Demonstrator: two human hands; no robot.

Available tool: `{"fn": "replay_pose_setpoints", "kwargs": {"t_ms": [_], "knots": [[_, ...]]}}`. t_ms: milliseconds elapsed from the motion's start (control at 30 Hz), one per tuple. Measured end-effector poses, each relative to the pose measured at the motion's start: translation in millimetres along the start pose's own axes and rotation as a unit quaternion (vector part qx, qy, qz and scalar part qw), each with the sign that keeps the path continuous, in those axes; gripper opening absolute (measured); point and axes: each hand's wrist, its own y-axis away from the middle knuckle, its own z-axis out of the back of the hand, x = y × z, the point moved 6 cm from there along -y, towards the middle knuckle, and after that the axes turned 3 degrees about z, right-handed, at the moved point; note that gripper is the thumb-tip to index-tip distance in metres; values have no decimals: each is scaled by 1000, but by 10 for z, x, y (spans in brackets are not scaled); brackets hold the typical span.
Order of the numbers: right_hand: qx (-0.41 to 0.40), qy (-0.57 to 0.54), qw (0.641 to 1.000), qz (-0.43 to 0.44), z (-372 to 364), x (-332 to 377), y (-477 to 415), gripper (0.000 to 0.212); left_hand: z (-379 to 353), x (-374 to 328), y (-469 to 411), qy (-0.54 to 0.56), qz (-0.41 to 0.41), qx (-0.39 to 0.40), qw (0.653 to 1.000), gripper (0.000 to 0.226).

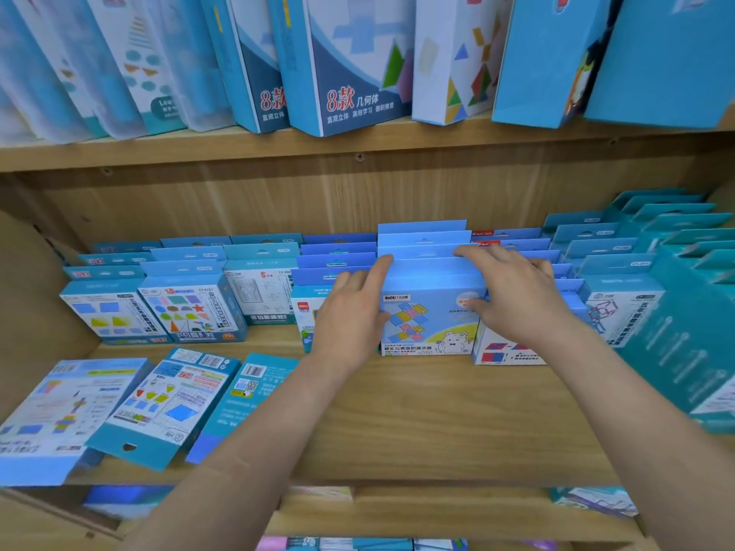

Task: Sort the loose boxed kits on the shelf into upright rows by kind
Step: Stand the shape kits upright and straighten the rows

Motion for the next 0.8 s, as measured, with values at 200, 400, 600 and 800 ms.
{"fn": "replay_pose_setpoints", "kwargs": {"t_ms": [200, 400, 600, 800], "knots": [[41, -50, 998, -12, 17, -84, -4, 61, -10, -15, -56, -43, -23, 3, 999, 79], [20, -59, 998, 15, 47, -30, 74, 67, 43, -27, -14, -27, -11, 10, 1000, 82], [-108, -137, 983, 56, 316, 286, 192, 48, 427, 162, 454, 58, -7, -69, 996, 38], [-35, -283, 950, 128, 139, 1022, 292, 37, 744, 685, 1202, 111, 56, -66, 990, 23]]}}
